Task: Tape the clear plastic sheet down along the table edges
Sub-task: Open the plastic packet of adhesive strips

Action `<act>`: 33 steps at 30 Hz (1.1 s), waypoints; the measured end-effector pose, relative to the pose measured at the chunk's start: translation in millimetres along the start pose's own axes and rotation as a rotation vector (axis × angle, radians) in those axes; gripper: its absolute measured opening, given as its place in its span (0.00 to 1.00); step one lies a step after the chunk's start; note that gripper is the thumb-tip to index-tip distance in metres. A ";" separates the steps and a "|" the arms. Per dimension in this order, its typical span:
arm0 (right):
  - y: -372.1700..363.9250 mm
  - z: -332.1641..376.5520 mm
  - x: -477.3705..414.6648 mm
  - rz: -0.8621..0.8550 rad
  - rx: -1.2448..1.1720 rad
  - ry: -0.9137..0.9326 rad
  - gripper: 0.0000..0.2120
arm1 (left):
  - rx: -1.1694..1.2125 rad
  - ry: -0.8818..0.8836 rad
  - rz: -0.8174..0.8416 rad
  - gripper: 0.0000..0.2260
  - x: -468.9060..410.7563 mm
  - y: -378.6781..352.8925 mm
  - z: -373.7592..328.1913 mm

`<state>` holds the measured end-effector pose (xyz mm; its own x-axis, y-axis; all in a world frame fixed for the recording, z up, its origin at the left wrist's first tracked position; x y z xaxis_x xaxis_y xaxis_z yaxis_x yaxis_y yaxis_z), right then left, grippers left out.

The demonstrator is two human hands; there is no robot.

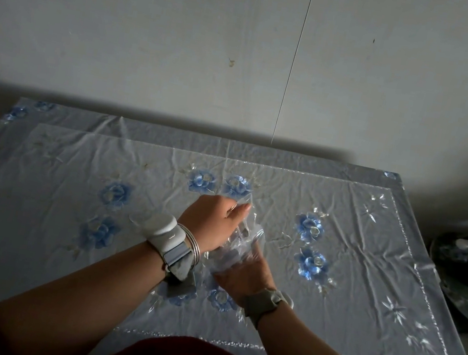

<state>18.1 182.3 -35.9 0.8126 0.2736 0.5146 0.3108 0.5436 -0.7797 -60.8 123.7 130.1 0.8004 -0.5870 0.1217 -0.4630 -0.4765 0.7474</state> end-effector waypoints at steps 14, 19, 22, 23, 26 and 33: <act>0.5 -1.1 -10.9 0.061 -0.072 -0.103 0.14 | 0.272 0.186 0.159 0.20 -1.2 -4.9 26.6; 14.3 3.8 -15.1 -0.011 -0.011 0.065 0.17 | 0.358 0.200 0.077 0.10 4.5 -3.1 33.0; 12.6 3.6 -13.2 -0.028 0.074 0.010 0.20 | 0.528 0.216 0.113 0.04 3.9 -5.6 33.3; 15.9 2.5 -13.2 -0.059 0.087 -0.014 0.22 | 0.555 0.213 0.132 0.04 3.3 -6.7 31.6; 19.8 0.6 -12.4 -0.115 0.077 -0.038 0.25 | 0.572 0.215 0.136 0.05 3.3 -7.9 29.0; 18.5 4.7 -11.0 -0.101 0.041 -0.062 0.23 | 0.558 0.250 -0.015 0.06 8.9 11.7 38.0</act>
<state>12.5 193.1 -54.4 0.7456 0.2636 0.6120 0.3682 0.6026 -0.7080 -73.6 88.0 115.1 0.8422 -0.4382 0.3142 -0.5264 -0.7943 0.3033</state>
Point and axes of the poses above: each hand's wrist, its own x-axis away from the middle knuckle, its own y-axis out of the back of the hand, z = x × y, the point moved 8 cm from there along -x, towards the middle knuckle, and after that the axes turned 10 degrees about z, right-handed, at the moved point
